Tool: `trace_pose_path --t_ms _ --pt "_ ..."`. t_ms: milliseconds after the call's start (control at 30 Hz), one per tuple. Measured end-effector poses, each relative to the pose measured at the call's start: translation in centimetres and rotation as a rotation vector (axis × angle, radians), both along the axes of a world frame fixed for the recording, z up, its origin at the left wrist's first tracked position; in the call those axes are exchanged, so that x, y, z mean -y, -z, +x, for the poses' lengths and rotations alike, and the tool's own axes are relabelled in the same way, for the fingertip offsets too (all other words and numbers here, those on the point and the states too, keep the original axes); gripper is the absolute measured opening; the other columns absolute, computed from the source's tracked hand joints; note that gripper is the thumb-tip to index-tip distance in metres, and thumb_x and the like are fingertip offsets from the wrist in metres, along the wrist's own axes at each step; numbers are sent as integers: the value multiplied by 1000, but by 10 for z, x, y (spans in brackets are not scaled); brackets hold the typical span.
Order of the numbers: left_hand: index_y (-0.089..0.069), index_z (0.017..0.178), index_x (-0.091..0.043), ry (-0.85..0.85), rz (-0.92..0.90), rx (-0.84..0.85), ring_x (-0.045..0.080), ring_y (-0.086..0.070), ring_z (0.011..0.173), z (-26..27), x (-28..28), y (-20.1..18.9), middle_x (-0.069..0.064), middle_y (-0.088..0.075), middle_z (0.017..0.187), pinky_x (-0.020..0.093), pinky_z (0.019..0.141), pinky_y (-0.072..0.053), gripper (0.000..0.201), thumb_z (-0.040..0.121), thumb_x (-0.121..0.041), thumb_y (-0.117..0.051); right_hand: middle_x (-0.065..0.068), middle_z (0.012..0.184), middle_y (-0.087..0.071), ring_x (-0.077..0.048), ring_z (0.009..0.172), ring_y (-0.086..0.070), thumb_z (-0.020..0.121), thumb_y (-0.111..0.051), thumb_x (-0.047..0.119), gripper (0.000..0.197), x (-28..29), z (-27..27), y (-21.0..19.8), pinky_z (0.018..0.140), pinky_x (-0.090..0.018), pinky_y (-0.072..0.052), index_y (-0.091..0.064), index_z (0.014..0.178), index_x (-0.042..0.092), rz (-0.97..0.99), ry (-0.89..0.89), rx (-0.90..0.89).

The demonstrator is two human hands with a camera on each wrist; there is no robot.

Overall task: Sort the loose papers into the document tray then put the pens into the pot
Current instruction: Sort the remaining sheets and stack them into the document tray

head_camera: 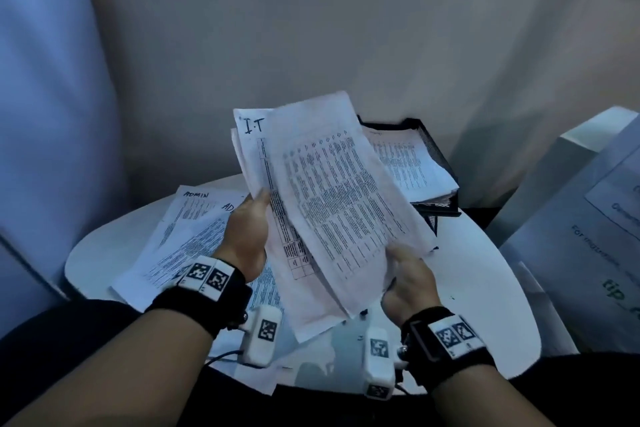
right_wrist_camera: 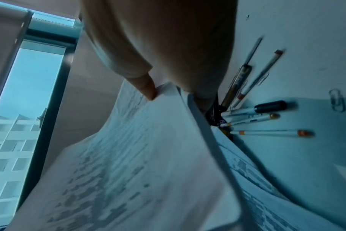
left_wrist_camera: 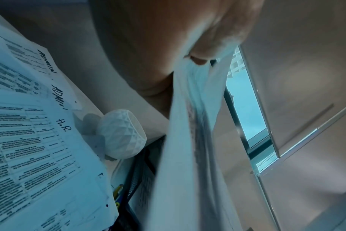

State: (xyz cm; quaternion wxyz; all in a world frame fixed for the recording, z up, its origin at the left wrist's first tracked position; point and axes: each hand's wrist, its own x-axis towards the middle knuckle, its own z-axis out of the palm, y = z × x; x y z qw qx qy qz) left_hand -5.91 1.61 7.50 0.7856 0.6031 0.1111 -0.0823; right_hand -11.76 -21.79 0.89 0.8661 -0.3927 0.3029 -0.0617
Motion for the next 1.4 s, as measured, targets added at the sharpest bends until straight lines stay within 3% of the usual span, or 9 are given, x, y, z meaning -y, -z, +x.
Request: trace_pose_path --t_ms 133,200,300,433,733,867,1100,1233,1400 --pt "-66 128 -26 40 -55 91 3 -70 109 0 -6 -9 -11 -76 118 33 101 -50 55 103 -64 -34 -20 85 -65 -37 88 -64 89 -61 -9 10 -18 19 5 86 -50 -59 -64 88 0 -115 42 21" --pt "-66 113 -31 -18 63 154 -6 -69 96 5 -12 -9 -22 -74 104 27 95 -50 31 101 -56 -53 -18 88 -65 -35 90 -66 89 -66 -11 14 -29 30 1 92 -54 -58 -64 93 3 -145 32 35" --pt "-69 90 -22 -172 324 227 17 -73 89 19 -25 -3 -5 -75 93 39 88 -59 10 91 -26 -78 -21 97 -74 -39 89 -73 89 -69 -9 20 -50 46 -9 86 -58 -60 -66 106 0 -199 -66 62" --pt "-53 70 -17 -302 516 230 20 -50 61 39 -61 -6 -3 -51 66 28 63 -41 32 89 -22 -79 -19 107 -76 -36 93 -74 87 -72 -7 24 -67 62 1 75 -44 -62 -68 109 0 -336 -296 55" --pt "-68 95 3 -325 620 225 28 -68 82 58 -114 -15 20 -73 96 48 77 -60 28 88 -21 -79 -9 82 -69 -27 74 -66 73 -85 19 22 -87 77 99 69 -36 -55 -70 88 13 -867 -585 -448" --pt "-72 100 0 -289 642 228 34 -74 91 56 -114 -18 18 -75 97 52 81 -60 20 89 -17 -77 -3 94 -57 -24 83 -58 83 -81 31 47 -115 76 104 58 -27 -43 -47 114 19 -1153 -646 -535" --pt "-72 99 -1 -249 662 234 38 -74 90 53 -116 -20 21 -76 96 56 80 -61 26 86 -24 -74 -4 81 -50 -15 66 -50 91 -56 3 46 -125 76 103 55 -28 -43 -42 134 13 -1213 -597 -585" --pt "-75 100 -6 -244 658 246 37 -75 90 54 -116 -23 18 -77 95 56 80 -62 17 89 -19 -72 -4 84 -57 -16 67 -53 84 -72 21 39 -117 72 100 55 -28 -44 -56 117 8 -1221 -599 -619" --pt "-70 89 -17 -291 639 248 34 -73 87 51 -119 -28 22 -76 100 58 83 -61 5 91 -12 -72 -4 97 -62 -25 86 -64 76 -85 46 75 -133 62 97 62 -33 -48 -40 126 13 -1250 -741 -585"
